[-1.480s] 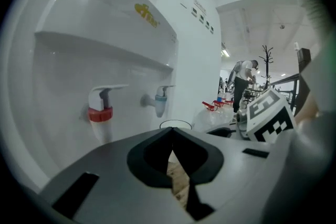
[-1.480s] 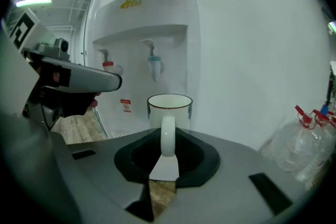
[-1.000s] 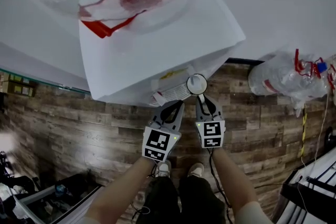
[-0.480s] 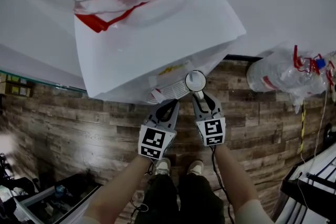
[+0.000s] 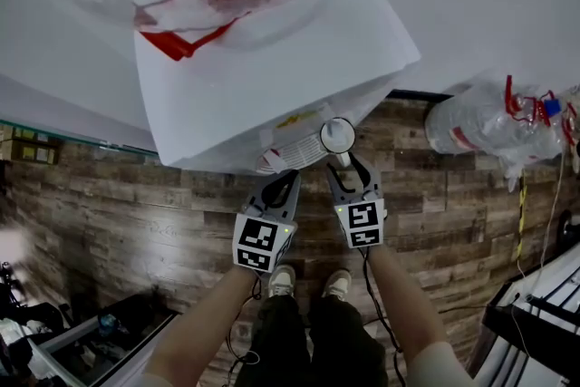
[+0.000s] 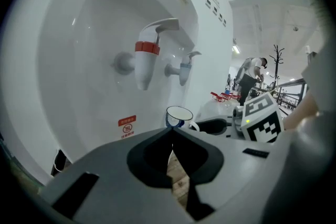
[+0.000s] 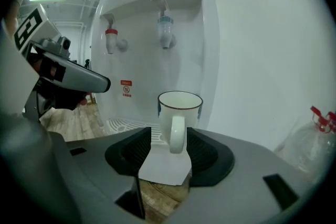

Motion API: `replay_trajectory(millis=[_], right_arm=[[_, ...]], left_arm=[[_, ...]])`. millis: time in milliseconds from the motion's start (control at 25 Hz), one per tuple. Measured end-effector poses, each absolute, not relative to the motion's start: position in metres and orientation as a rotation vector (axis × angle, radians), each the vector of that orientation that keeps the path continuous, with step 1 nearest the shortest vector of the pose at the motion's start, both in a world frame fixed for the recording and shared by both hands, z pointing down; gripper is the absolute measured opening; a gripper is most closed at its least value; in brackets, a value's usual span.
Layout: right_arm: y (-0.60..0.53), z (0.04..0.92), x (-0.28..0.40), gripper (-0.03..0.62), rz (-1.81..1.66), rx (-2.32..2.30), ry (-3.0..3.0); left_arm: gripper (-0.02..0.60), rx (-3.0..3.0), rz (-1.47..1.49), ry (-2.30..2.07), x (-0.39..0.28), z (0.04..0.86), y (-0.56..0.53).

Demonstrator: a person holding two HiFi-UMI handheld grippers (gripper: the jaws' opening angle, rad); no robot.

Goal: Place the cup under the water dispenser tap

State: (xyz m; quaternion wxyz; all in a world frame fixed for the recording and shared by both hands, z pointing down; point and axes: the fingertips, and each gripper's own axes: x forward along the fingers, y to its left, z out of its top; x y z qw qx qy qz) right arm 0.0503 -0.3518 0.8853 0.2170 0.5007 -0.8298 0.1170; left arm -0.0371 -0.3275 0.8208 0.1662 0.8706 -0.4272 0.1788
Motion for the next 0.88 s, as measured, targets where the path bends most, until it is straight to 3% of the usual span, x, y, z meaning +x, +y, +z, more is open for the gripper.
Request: replay_trajectory(millis=[400,880], right_arm=[[-0.344,0.837,0.079,0.218,0.410,1.422,-2.259],[-0.300,0.683,0.110,0.089,0.399,1.427,-2.273]], left_arm=[[0.006,2.480,0.614,-1.205,-0.053,0.788,-0.316],[0.006,2.490,0.667,-1.240,-0.062,0.673,-0.289]])
